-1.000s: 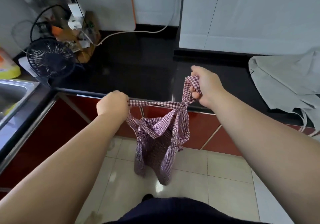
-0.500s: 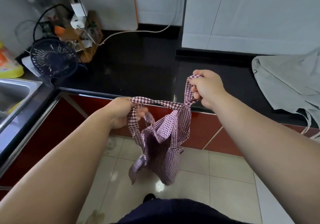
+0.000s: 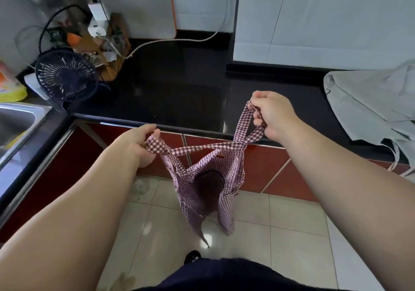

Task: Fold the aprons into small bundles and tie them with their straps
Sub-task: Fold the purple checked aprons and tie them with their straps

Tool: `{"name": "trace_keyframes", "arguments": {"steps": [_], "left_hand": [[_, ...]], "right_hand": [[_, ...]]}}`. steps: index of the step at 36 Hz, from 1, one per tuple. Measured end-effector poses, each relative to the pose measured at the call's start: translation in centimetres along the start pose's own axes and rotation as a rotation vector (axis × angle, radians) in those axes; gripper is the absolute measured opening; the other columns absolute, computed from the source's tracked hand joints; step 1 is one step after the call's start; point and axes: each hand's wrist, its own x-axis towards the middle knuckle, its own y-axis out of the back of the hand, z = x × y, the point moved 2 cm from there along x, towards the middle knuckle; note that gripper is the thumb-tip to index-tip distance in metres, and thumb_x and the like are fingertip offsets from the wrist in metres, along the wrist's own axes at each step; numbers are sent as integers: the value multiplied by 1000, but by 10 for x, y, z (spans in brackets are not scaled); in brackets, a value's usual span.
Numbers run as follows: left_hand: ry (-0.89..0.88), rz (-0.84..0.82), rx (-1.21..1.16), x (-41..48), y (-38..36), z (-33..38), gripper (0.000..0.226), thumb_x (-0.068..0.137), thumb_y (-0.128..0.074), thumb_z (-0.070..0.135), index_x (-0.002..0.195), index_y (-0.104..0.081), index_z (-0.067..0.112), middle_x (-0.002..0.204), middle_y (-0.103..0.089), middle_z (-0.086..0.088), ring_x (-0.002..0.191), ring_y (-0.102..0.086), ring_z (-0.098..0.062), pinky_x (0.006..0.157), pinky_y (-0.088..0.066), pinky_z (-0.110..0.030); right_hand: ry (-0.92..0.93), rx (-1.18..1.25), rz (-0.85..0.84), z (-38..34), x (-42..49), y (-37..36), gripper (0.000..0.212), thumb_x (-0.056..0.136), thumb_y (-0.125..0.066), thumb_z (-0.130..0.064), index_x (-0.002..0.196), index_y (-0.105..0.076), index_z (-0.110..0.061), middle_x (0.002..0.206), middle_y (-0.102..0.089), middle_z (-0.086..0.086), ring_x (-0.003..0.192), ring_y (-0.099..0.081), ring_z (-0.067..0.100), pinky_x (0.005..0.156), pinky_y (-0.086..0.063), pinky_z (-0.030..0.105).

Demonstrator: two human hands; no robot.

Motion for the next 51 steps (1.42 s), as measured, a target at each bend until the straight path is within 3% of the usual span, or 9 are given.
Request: {"name": "trace_keyframes", "arguments": {"steps": [5,9,13,21,27,33,39,46,51], "left_hand": [[-76,151,434,5,11,-6,21,92,-59,1,110,-60,-8,68,-69,-13,46,-66,-16,44,-53,-22],[-692,582,1162,-1,14,4,24,90,-52,4,110,-65,3,111,-66,-22,101,-62,-38,70,-47,-36],[-928,698,1143,-21,8,2,30,92,-45,3,119,-57,4,119,-58,-24,111,-54,-43,83,-46,-44],[-355,221,329,-9,18,2,21,95,-36,-2,86,-54,3,52,-61,-6,54,-59,-17,48,-54,-30],[-294,-9,346,-13,18,-2,18,90,-52,27,79,-56,13,63,-58,3,67,-56,-13,87,-39,-35],[16,-142,462,-18,20,-6,16,93,-58,19,82,-62,7,63,-69,-2,52,-66,-11,55,-56,-21],[-190,-28,757,-17,20,-6,7,82,-70,6,85,-65,3,72,-66,-5,52,-62,-13,47,-47,-22],[-583,484,1794,-5,33,6,27,90,-51,20,106,-70,7,108,-67,-10,102,-62,-30,89,-52,-36],[-456,402,1369,5,40,6,33,99,-48,19,123,-60,0,121,-62,-20,112,-60,-37,82,-49,-38]], "right_hand": [[70,-209,-44,-3,-1,0,26,89,-61,-5,114,-58,-11,81,-54,3,56,-41,10,42,-33,20],[248,-600,23,-1,1,1,35,88,-57,-1,121,-58,-13,111,-60,6,86,-59,18,63,-46,24],[356,-903,95,5,-7,2,53,87,-50,7,136,-49,-15,132,-55,7,115,-54,22,82,-39,23],[30,-665,187,11,3,8,15,87,-54,-4,97,-65,-3,93,-62,14,90,-59,30,73,-48,34],[-337,-49,-92,14,-12,-6,19,92,-59,-16,75,-63,-9,57,-59,2,39,-55,9,43,-45,16],[-327,72,-216,13,-7,-17,23,95,-56,-21,75,-60,-12,57,-58,-2,49,-55,8,56,-43,23],[-233,57,-248,15,-2,-22,21,94,-57,-19,75,-60,-12,57,-57,-2,50,-56,8,55,-45,24],[-178,152,-210,12,-2,-25,26,94,-56,-16,68,-58,-13,57,-55,-4,49,-54,6,52,-43,21],[-154,118,-219,16,0,-26,28,93,-56,-17,66,-58,-13,57,-55,-4,49,-53,6,53,-42,22]]}}
